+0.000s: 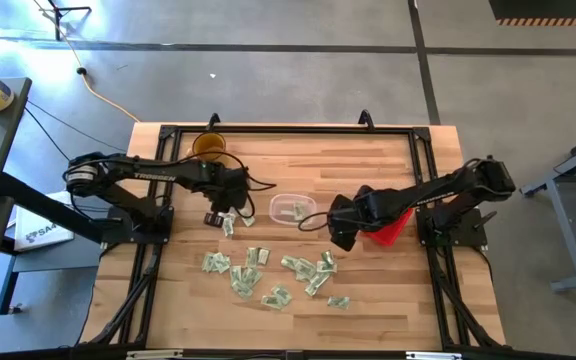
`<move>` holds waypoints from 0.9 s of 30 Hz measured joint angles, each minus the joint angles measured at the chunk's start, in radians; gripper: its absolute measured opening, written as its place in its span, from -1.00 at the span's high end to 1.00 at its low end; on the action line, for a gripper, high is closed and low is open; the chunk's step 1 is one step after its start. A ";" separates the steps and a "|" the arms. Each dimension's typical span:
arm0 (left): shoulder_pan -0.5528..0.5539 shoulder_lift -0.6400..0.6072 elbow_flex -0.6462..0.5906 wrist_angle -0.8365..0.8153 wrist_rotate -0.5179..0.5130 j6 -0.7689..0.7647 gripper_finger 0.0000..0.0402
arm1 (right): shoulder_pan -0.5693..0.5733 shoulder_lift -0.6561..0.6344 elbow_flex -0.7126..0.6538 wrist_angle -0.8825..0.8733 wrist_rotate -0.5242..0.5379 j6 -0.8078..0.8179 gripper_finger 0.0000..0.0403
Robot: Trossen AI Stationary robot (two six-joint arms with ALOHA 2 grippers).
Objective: Pick and place items into bin
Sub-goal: Put the white stevia packet into the transparent bin
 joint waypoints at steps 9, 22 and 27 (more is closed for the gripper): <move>0.060 0.065 0.000 0.010 -0.001 -0.031 0.10 | 0.044 0.000 -0.093 0.144 -0.020 0.119 -0.27; 0.065 0.185 -0.001 0.057 -0.004 -0.029 0.01 | 0.059 0.000 -0.099 0.161 -0.012 0.193 -0.27; 0.064 0.211 0.002 0.053 -0.004 -0.006 0.33 | 0.059 0.000 -0.099 0.161 -0.014 0.225 -0.27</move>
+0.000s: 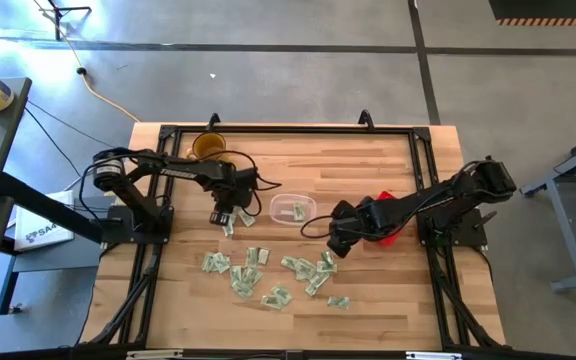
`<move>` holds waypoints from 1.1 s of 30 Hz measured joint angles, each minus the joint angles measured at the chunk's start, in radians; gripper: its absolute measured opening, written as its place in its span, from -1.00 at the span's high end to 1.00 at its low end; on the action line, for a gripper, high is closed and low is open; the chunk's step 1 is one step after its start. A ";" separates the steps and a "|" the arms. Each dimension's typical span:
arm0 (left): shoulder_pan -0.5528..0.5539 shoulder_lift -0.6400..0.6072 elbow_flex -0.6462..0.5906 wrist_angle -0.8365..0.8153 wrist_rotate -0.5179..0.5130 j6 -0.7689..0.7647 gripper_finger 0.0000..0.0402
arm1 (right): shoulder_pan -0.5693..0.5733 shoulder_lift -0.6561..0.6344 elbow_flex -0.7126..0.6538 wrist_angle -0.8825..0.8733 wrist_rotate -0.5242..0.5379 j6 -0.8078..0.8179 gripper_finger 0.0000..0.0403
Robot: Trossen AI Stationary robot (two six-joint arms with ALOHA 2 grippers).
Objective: Pick and place items into bin
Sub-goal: Put the white stevia packet into the transparent bin
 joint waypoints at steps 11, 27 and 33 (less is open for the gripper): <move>-0.002 0.003 0.058 -0.036 -0.059 -0.057 0.86 | 0.030 -0.017 0.001 -0.003 0.066 -0.007 -0.27; -0.135 0.051 0.463 0.116 0.107 -0.019 0.76 | 0.084 -0.130 0.003 -0.194 0.156 0.029 -0.16; -0.147 0.197 0.502 0.104 0.023 -0.098 0.49 | 0.097 -0.129 0.002 -0.195 0.153 0.021 -0.14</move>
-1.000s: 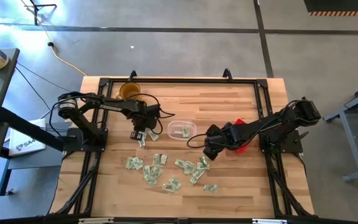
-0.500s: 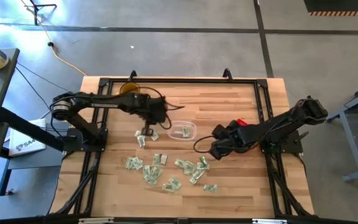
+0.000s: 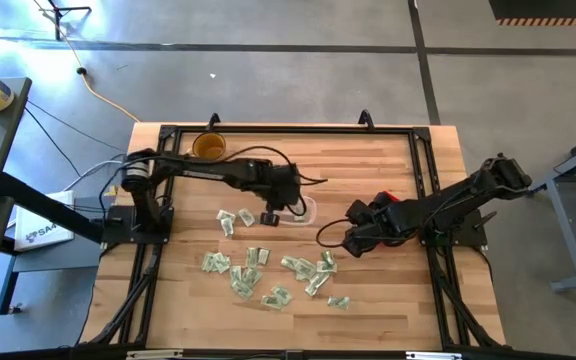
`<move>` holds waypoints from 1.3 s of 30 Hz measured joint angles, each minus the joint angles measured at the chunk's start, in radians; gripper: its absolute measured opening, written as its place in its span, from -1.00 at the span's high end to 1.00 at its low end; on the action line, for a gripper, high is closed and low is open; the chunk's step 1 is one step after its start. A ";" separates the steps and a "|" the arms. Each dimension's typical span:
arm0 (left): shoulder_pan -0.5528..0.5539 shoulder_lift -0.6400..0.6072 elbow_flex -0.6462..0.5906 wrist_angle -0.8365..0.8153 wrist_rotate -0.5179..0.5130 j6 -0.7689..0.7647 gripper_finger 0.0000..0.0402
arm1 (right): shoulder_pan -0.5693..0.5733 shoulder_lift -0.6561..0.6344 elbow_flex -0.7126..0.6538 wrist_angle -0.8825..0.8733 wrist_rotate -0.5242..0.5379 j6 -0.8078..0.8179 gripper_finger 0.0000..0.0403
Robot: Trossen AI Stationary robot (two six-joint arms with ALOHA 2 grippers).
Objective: Pick and place items into bin
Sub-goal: Put the white stevia packet into the transparent bin
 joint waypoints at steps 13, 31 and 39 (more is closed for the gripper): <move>0.002 -0.192 -0.028 -0.415 0.039 -0.075 -0.11 | 0.011 0.001 0.000 0.008 0.006 -0.117 -0.13; 0.002 -0.217 -0.431 0.011 0.001 0.289 -0.17 | 0.009 0.001 0.000 0.013 -0.004 -0.058 -0.13; 0.002 -0.143 -0.446 0.023 -0.028 0.306 -0.11 | 0.009 0.001 0.000 0.013 -0.004 -0.035 -0.13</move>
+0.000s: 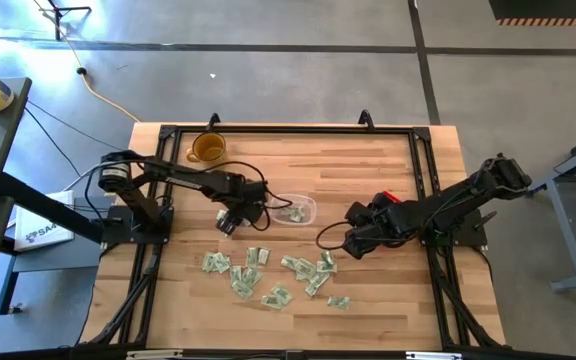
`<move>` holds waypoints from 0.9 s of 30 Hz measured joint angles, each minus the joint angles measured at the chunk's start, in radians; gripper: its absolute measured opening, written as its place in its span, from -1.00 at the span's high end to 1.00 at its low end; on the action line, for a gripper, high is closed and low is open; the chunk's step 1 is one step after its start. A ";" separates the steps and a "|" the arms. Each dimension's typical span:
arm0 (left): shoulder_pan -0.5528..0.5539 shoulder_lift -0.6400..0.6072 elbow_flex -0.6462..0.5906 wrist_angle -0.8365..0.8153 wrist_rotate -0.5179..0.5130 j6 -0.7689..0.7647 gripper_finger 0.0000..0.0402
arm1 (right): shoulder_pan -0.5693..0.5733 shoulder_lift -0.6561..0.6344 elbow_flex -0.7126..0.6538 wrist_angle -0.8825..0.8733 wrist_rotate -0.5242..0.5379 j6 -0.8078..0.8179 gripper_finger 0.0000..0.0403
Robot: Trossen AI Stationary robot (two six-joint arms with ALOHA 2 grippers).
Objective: Pick and place items into bin
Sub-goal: Put the white stevia packet into the transparent bin
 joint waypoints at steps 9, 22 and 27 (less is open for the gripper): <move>-0.001 0.017 0.035 0.012 -0.019 -0.024 0.77 | 0.000 0.000 0.000 -0.009 0.004 0.008 -0.13; 0.001 -0.005 0.419 -0.133 0.054 -0.058 0.86 | 0.000 0.001 0.000 -0.044 0.028 0.008 -0.13; -0.028 0.097 0.448 -0.065 0.114 -0.131 0.77 | -0.003 0.001 0.000 -0.024 0.046 -0.001 -0.13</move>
